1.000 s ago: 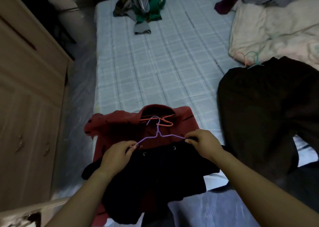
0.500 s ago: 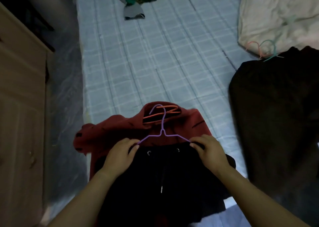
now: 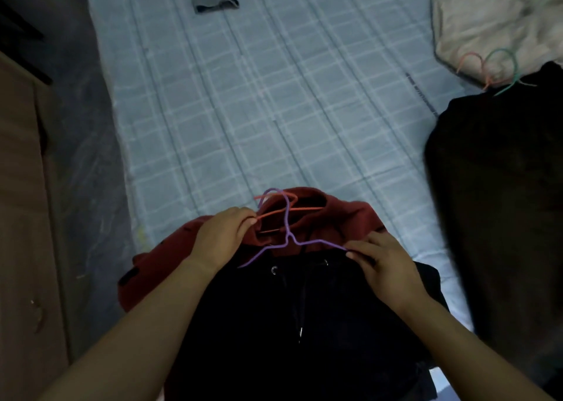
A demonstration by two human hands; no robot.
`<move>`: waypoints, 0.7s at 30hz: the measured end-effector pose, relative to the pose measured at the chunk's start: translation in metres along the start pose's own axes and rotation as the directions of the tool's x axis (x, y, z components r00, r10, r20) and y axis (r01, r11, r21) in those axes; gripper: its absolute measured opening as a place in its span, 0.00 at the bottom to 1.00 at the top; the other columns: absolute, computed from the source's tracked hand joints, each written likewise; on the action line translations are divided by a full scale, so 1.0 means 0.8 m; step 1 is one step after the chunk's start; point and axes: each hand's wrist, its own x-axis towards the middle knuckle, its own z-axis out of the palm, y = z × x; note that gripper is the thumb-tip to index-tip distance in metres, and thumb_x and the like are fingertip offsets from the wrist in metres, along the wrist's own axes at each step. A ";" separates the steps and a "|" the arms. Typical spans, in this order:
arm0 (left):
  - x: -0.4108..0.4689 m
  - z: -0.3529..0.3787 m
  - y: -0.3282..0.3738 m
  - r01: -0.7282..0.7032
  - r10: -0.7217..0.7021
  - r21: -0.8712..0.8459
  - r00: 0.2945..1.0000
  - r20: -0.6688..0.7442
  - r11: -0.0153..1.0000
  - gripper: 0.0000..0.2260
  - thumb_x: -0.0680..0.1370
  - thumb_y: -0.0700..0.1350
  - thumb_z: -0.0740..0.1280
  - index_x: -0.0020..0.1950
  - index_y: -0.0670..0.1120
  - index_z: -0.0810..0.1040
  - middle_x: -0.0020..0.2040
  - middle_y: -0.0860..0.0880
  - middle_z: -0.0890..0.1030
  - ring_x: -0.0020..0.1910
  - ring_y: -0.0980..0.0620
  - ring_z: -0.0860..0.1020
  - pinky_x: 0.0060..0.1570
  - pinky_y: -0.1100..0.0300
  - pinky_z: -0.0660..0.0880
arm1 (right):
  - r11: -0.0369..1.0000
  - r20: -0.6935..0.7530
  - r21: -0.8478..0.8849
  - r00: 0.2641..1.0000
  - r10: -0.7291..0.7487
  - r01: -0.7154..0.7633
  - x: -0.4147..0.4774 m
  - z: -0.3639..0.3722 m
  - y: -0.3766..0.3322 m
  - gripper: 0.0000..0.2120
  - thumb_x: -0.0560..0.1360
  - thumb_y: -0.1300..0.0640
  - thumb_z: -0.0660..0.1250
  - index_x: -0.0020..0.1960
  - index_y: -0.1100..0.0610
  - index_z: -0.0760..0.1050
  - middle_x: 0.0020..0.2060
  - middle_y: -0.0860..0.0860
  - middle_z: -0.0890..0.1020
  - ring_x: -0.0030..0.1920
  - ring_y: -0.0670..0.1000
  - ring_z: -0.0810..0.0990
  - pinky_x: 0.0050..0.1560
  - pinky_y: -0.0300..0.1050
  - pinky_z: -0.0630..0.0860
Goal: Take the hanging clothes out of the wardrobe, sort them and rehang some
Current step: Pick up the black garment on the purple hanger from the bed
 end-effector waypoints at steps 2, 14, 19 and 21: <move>0.012 -0.001 -0.002 0.083 -0.086 -0.048 0.993 -0.077 0.995 0.17 0.77 0.55 0.55 0.51 0.47 0.79 0.47 0.45 0.81 0.48 0.43 0.78 0.49 0.51 0.73 | 1.000 0.023 0.004 1.000 -0.013 0.013 0.000 -0.003 -0.003 0.14 0.74 0.48 0.60 0.49 0.51 0.82 0.36 0.45 0.76 0.38 0.51 0.75 0.38 0.45 0.73; -0.055 -0.031 0.002 0.020 -0.015 -0.155 0.999 0.036 0.988 0.16 0.77 0.53 0.61 0.61 0.47 0.77 0.56 0.49 0.79 0.56 0.52 0.76 0.59 0.66 0.65 | 0.998 -0.123 0.042 0.992 -0.034 0.040 -0.056 -0.033 -0.027 0.11 0.74 0.51 0.63 0.49 0.52 0.82 0.37 0.46 0.76 0.40 0.45 0.71 0.43 0.36 0.69; -0.128 -0.029 0.054 -0.121 0.128 -0.078 0.987 0.094 0.990 0.22 0.77 0.60 0.53 0.54 0.48 0.79 0.47 0.52 0.79 0.49 0.54 0.76 0.54 0.58 0.70 | 0.998 -0.209 0.063 0.978 0.003 0.010 -0.088 -0.080 -0.034 0.10 0.74 0.53 0.65 0.49 0.54 0.82 0.37 0.47 0.77 0.41 0.46 0.73 0.47 0.29 0.66; -0.153 -0.030 0.085 -0.134 0.133 -0.024 0.991 -0.010 0.991 0.20 0.76 0.60 0.54 0.52 0.49 0.79 0.43 0.53 0.78 0.46 0.53 0.75 0.49 0.55 0.72 | 0.998 -0.241 0.067 0.970 0.005 0.012 -0.111 -0.106 -0.034 0.08 0.73 0.56 0.67 0.49 0.55 0.82 0.37 0.49 0.78 0.41 0.49 0.74 0.46 0.34 0.69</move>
